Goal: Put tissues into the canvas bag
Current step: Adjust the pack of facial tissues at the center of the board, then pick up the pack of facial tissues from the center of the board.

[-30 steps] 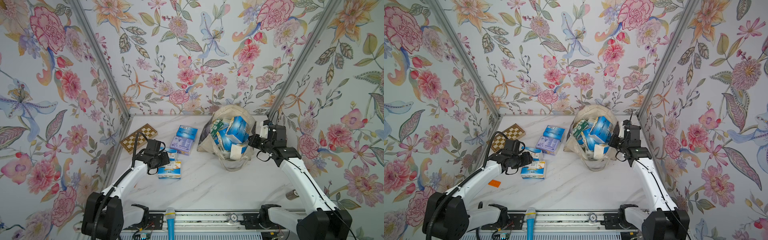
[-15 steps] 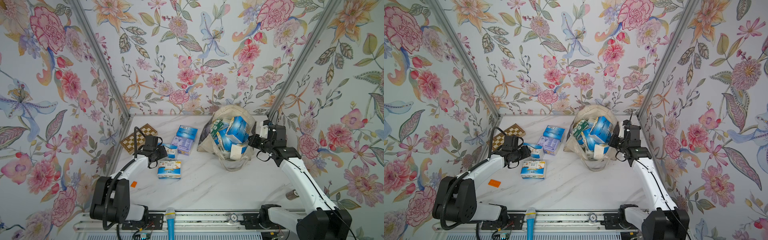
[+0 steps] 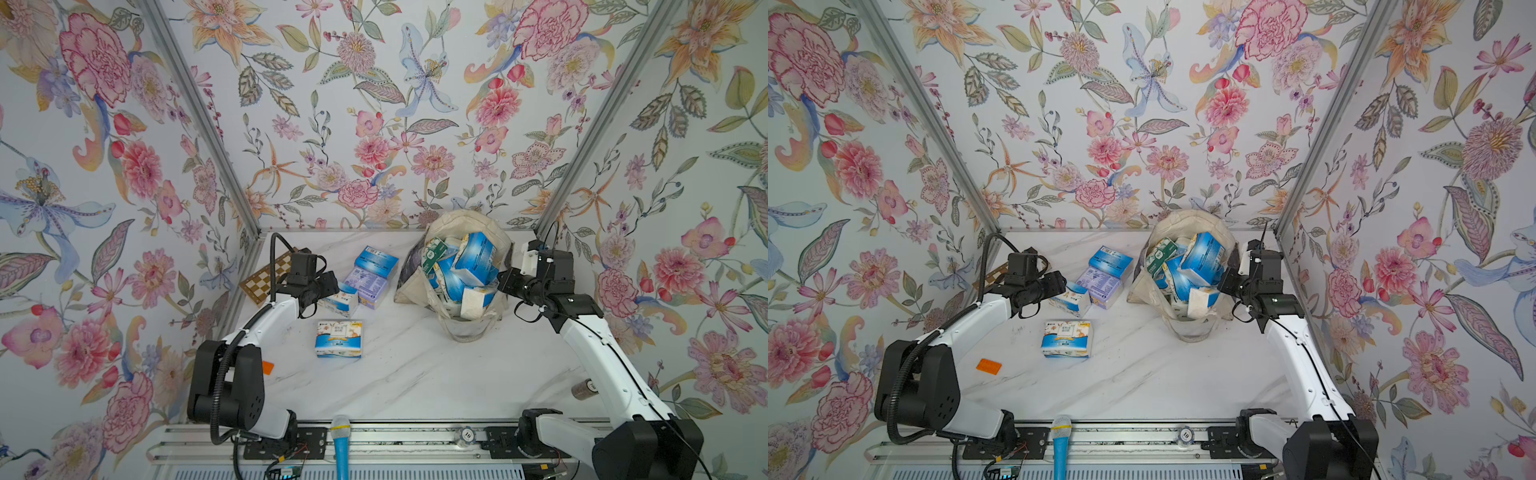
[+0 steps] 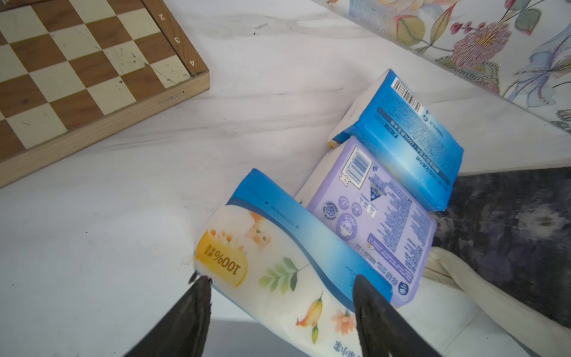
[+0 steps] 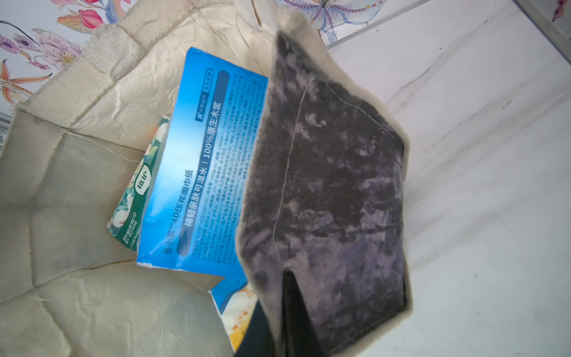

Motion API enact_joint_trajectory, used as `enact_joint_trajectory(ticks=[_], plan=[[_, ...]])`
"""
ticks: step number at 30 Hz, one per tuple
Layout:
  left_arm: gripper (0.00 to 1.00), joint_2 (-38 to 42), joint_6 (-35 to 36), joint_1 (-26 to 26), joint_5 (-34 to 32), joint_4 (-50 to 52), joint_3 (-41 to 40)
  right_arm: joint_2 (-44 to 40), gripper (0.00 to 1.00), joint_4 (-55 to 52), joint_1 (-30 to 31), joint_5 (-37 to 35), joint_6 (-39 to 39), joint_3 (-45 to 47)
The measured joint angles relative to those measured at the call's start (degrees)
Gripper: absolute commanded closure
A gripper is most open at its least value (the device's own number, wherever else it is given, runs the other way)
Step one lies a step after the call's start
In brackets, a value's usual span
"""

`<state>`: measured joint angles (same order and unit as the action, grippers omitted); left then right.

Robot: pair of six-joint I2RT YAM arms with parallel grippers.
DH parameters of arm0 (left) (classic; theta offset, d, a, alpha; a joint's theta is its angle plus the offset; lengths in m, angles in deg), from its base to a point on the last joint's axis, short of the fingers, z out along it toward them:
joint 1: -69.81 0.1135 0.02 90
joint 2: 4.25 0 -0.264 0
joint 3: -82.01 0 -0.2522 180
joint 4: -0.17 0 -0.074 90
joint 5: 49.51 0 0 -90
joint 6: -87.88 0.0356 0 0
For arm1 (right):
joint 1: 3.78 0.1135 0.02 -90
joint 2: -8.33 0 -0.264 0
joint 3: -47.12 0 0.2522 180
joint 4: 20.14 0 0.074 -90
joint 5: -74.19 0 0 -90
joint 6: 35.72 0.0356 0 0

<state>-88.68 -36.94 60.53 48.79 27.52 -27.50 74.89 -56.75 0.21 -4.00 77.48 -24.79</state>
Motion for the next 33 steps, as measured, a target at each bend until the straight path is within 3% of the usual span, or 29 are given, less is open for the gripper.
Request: enact_joint_trajectory(ticks=[3,20,24,33], plan=[[0.01,0.81,0.98,0.0,0.61,2.51,2.36,0.26,0.91,0.11,0.0,0.28,0.0,0.0],[0.01,-1.84,-7.26,-0.33,7.72,0.24,0.48,1.49,0.91,1.29,-1.49,2.82,-0.13,0.0],[0.01,-1.81,-7.96,-0.83,7.58,0.17,-0.11,1.49,0.79,1.29,-1.88,2.99,-0.48,0.02],[0.01,0.15,-7.98,-1.2,6.27,0.17,-0.13,0.85,0.68,1.29,-2.16,3.56,-1.55,0.07]])
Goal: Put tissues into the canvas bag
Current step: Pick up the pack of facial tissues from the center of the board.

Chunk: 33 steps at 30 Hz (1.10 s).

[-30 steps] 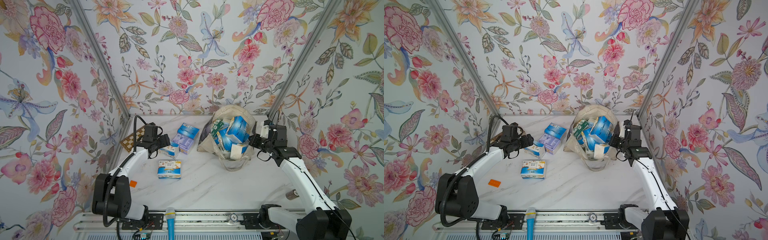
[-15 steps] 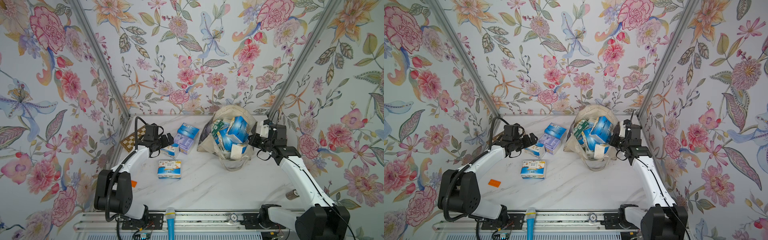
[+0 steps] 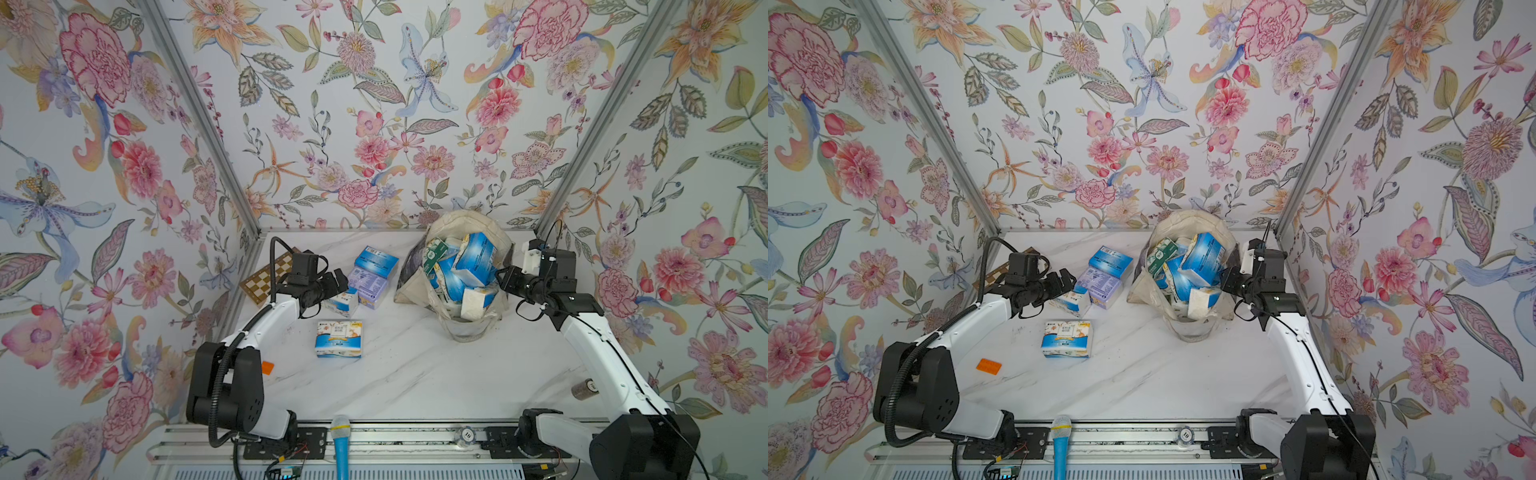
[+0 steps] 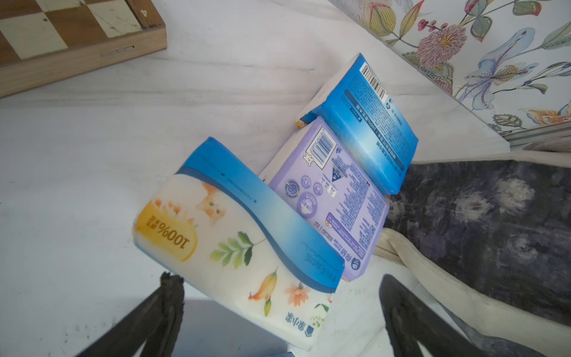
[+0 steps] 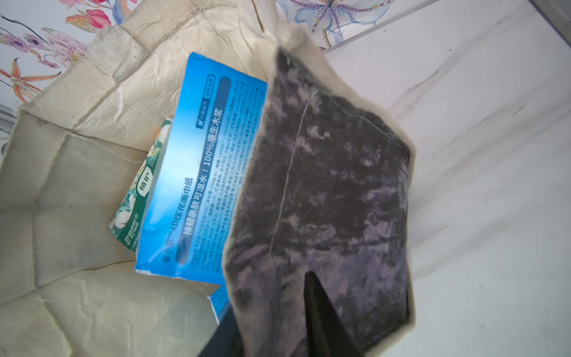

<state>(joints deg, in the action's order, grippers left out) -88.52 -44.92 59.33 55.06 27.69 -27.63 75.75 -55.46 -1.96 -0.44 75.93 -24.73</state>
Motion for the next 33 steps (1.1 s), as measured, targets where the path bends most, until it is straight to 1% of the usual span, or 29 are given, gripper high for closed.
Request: enact_joint_trajectory(ticks=[3,6,9,13,16,18,19,22,23,26,29,31,33], plan=[[0.01,1.64,0.37,-0.04,-0.96,0.02,0.0,-1.25,0.61,0.0,0.0,0.13,-0.15,0.0],[0.01,3.52,0.83,-0.04,-2.29,0.02,0.07,-3.61,0.57,0.24,0.0,-0.22,-0.83,-0.13],[0.01,4.7,1.55,-0.04,-3.48,0.13,0.52,-5.9,0.56,0.74,0.0,-0.87,-1.53,-1.16],[0.01,4.98,2.08,-0.09,-4.48,0.11,1.27,-6.43,0.56,1.22,0.02,-0.94,-2.62,-4.09],[0.01,6.14,2.75,-0.15,-5.81,0.42,1.27,-7.1,0.55,2.45,1.68,0.63,-4.81,-4.52],[0.01,7.98,2.97,-0.2,-7.39,0.55,1.27,-8.11,0.5,3.06,6.34,2.78,-7.96,-4.94],[0.01,8.87,3.04,-0.2,-7.85,0.52,1.27,-8.24,0.5,2.97,8.92,3.52,-9.31,-5.53],[0.01,11.21,3.15,-0.2,-9.2,0.31,1.81,-6.47,0.45,2.08,19.21,7.87,-13.46,-10.56],[0.01,11.56,3.15,-0.2,-9.29,-0.02,2.25,-4.96,0.42,1.64,22.53,9.01,-14.71,-12.81],[0.01,11.98,2.93,-0.2,-9.25,-2.4,2.69,0.61,0.38,0.96,32.48,10.78,-18.03,-17.86],[0.01,12.11,2.91,-0.2,-9.22,-3.56,2.78,7.06,0.33,0.13,42.16,11.23,-21.09,-19.06],[0.01,12.11,2.93,-0.2,-9.18,-3.61,2.86,11.19,0.28,-0.74,46.51,10.95,-22.91,-19.08],[0.01,12.11,2.93,-0.2,-9.01,-3.58,2.86,15.76,0.25,-1.81,50.01,10.45,-24.92,-19.06]])
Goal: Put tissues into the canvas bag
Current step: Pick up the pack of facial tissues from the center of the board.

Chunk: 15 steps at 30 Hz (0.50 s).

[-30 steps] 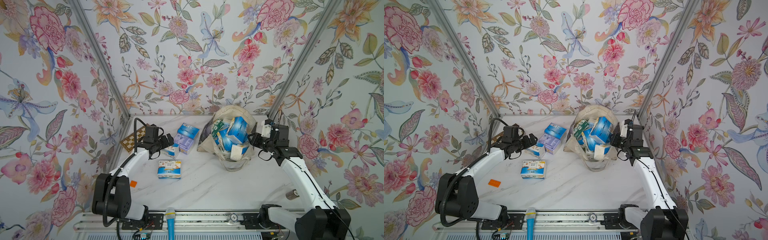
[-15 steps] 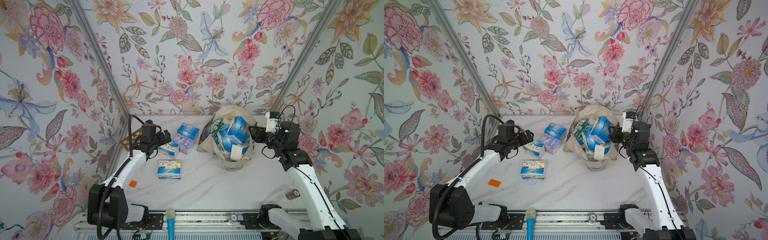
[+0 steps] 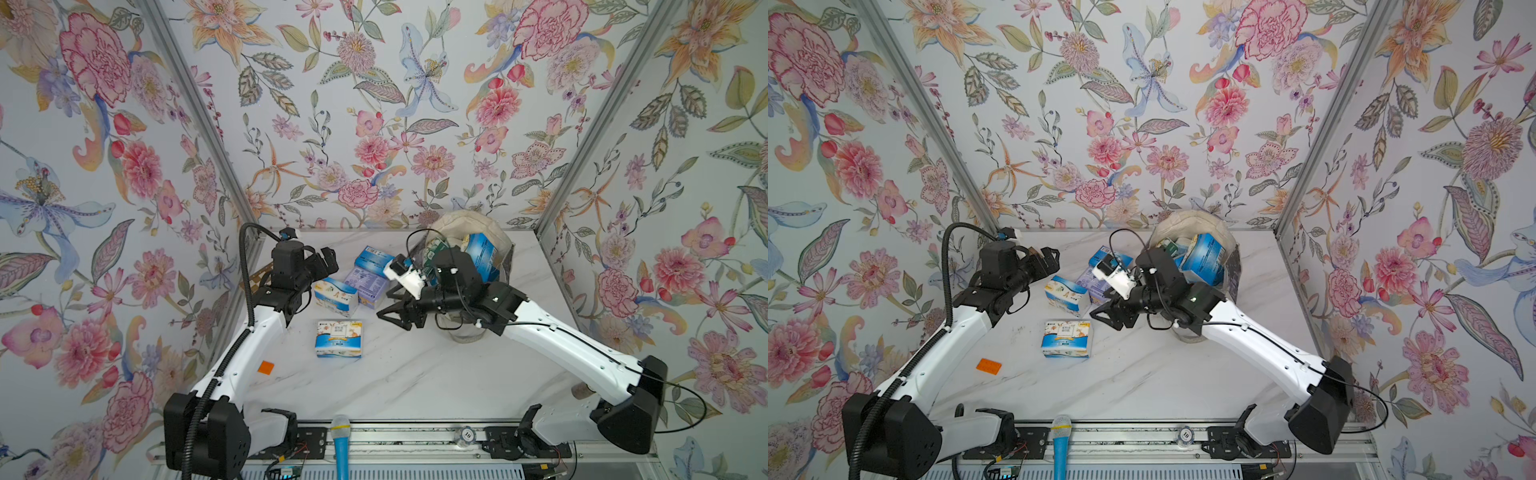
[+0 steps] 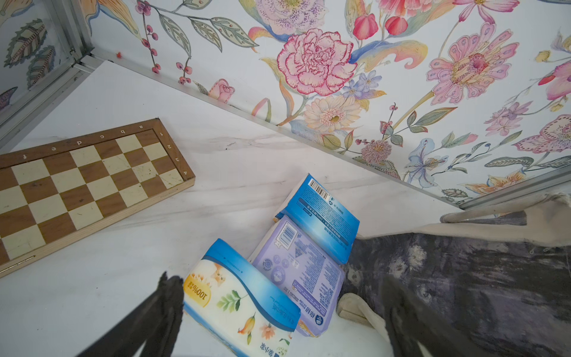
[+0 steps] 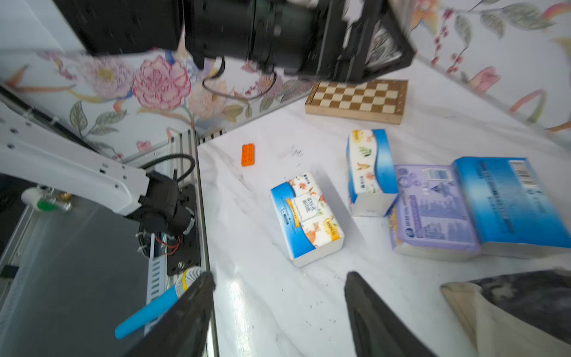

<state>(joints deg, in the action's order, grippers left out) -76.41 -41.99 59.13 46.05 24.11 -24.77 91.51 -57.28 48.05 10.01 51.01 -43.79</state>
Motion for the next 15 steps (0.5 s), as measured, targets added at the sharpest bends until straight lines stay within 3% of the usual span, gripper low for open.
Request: enact_joint_trajectory(ticks=[15], plan=[[0.01,0.07,0.02,0.0,1.46,-1.81,-0.2,22.73,0.07,-4.11,9.94,-11.39,-13.66,-9.94]])
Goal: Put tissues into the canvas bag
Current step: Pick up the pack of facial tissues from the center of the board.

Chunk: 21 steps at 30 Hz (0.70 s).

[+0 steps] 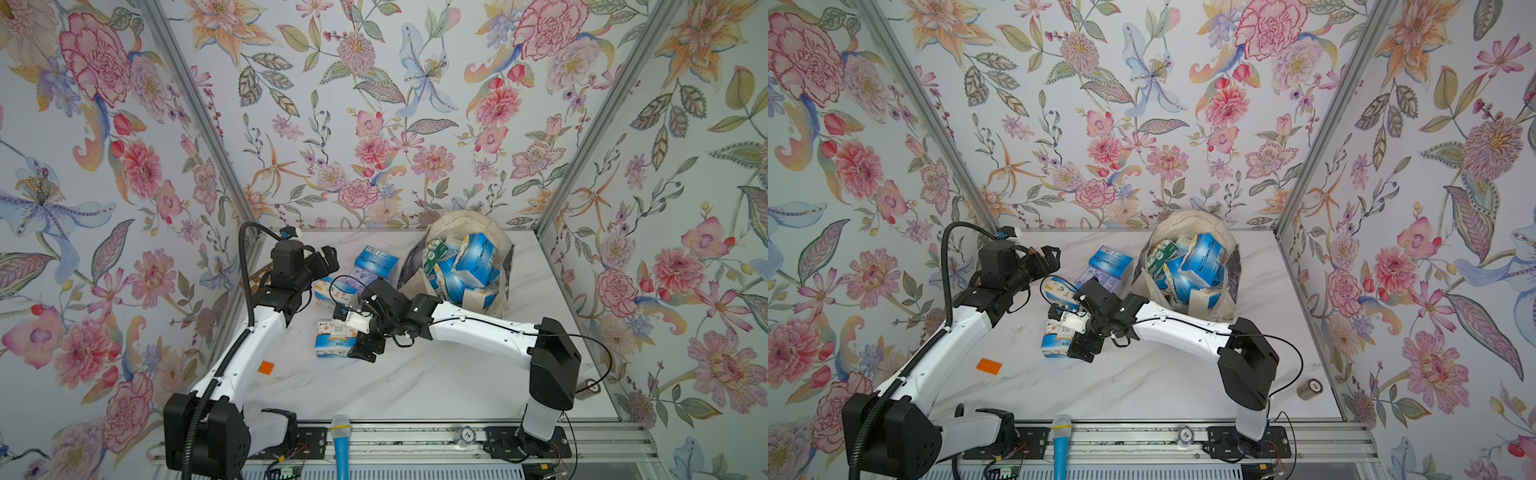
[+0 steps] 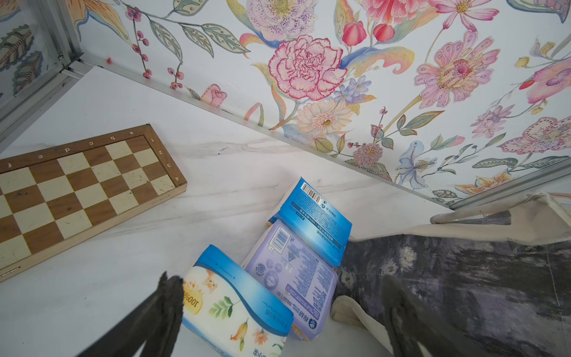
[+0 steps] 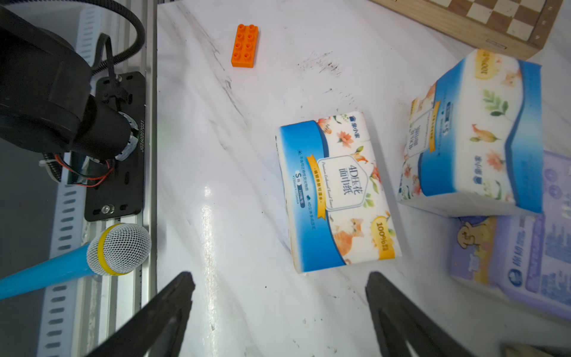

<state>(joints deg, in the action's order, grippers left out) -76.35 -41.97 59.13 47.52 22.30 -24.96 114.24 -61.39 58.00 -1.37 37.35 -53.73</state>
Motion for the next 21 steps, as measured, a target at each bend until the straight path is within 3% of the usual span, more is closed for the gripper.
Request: enact_joint_trajectory(ticks=[7,21], plan=[[0.01,0.0,0.24,0.63,1.49,-0.74,-0.85,7.52,0.0,-0.2,0.68,-6.19,-3.37,-4.35],[0.01,0.0,1.01,2.99,3.52,-0.76,-2.03,14.91,0.01,-0.22,0.13,-10.49,-5.38,-9.79]])
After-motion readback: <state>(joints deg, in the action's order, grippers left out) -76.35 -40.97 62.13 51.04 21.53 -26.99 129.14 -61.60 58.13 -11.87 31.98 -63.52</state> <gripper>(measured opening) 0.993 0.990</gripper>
